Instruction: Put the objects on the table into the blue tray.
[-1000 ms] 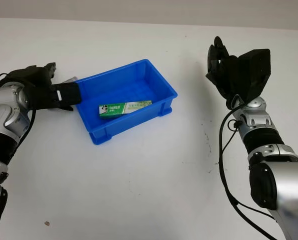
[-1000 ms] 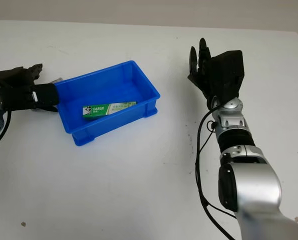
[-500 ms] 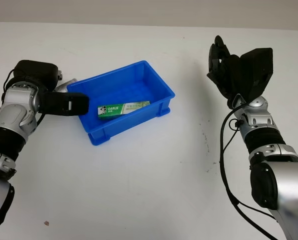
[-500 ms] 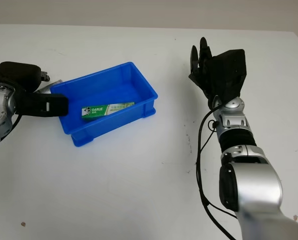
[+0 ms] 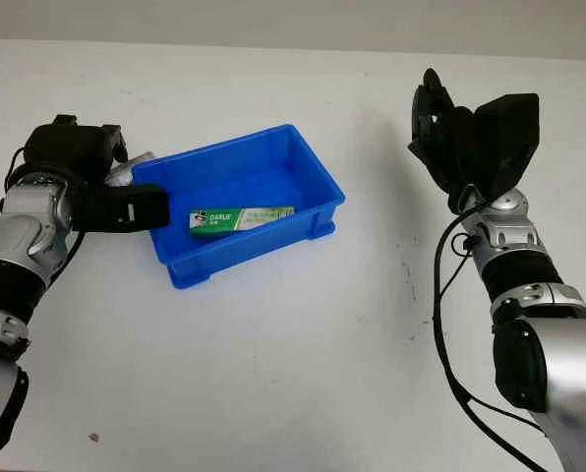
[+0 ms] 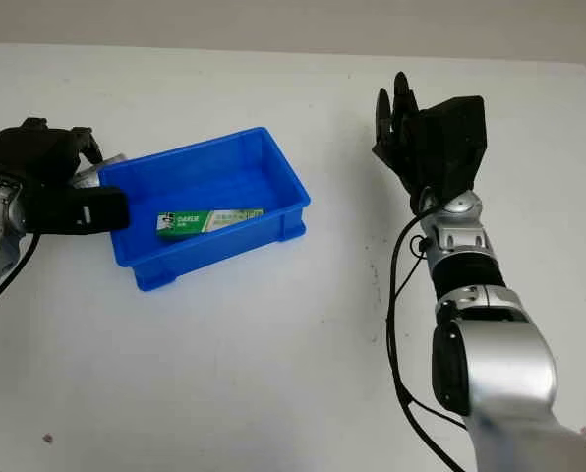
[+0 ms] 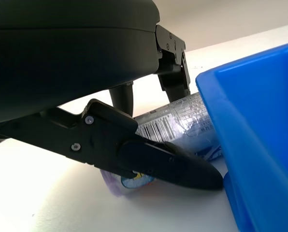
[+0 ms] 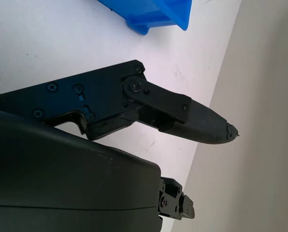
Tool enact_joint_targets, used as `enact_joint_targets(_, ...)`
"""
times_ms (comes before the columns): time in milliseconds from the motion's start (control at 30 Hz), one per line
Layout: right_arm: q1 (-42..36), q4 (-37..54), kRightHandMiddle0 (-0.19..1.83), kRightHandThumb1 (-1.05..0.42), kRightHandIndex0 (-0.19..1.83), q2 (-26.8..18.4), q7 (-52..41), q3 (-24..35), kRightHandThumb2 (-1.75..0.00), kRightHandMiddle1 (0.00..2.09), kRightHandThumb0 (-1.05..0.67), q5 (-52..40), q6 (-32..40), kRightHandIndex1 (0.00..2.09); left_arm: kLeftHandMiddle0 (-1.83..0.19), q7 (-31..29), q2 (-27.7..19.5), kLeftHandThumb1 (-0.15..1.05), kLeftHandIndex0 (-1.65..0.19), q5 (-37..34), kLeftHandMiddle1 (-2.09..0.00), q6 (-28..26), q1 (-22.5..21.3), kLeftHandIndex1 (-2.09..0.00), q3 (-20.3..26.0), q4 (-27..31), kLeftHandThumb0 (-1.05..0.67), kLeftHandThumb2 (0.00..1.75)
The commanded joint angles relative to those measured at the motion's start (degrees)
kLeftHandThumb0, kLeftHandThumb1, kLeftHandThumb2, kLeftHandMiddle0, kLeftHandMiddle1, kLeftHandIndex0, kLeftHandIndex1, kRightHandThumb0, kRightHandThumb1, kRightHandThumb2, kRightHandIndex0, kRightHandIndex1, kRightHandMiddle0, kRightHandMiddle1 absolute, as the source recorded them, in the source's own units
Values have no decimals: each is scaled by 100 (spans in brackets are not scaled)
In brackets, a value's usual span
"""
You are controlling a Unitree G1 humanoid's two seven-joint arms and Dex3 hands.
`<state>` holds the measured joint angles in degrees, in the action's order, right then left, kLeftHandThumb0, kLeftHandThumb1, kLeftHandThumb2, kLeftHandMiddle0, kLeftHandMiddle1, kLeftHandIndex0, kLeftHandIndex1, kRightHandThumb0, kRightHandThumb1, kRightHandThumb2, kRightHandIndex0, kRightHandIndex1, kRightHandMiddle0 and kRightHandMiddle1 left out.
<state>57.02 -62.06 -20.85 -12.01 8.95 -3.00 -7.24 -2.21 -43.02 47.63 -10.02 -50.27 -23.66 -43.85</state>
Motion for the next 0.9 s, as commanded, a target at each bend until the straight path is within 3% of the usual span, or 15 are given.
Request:
enact_joint_targets(0, -8, 19, -19, -105, -19, -2, 29, 15, -77, 0, -76, 6, -81, 0, -1, 139, -4, 105, 9, -60, -209, 60, 59, -199, 113, -44, -13, 21)
enact_joint_targets(33, -8, 18, -19, -105, -19, 5, 49, 16, -77, 0, -76, 7, -82, 0, -2, 159, -16, 105, -2, -78, -209, 74, 59, -174, 119, -26, -14, 17)
enact_joint_targets(100, -11, 26, -19, -105, -19, 13, 26, 12, -77, 0, -76, 1, -95, 0, -3, 192, -50, 105, -12, -149, -208, 105, 62, -152, 174, 47, -15, 11)
enact_joint_targets(267, -16, 14, -19, -105, -19, 17, -35, 19, -79, 0, -75, -15, -131, 0, 16, 459, -118, 105, 16, -381, -209, 243, 36, -205, 448, 129, -9, 16)
enact_joint_targets(533, -15, 17, -19, -105, -19, 65, -67, 77, -79, 0, -72, -91, -165, 0, 12, 785, -188, 105, 17, -845, -209, 523, -38, -209, 1011, 332, -3, 14)
enact_joint_targets(767, -25, 20, -19, -105, -19, 94, -88, 104, -79, 0, -74, -98, -194, 0, -21, 715, -137, 105, -12, -1130, -209, 515, -137, -209, 1322, 452, -7, 13)
enact_joint_targets(867, -33, 9, -19, -105, -19, 97, -126, 122, -80, 0, -73, -111, -215, 0, -27, 851, -128, 105, -13, -1333, -209, 439, 16, -209, 1593, 862, -5, 14)
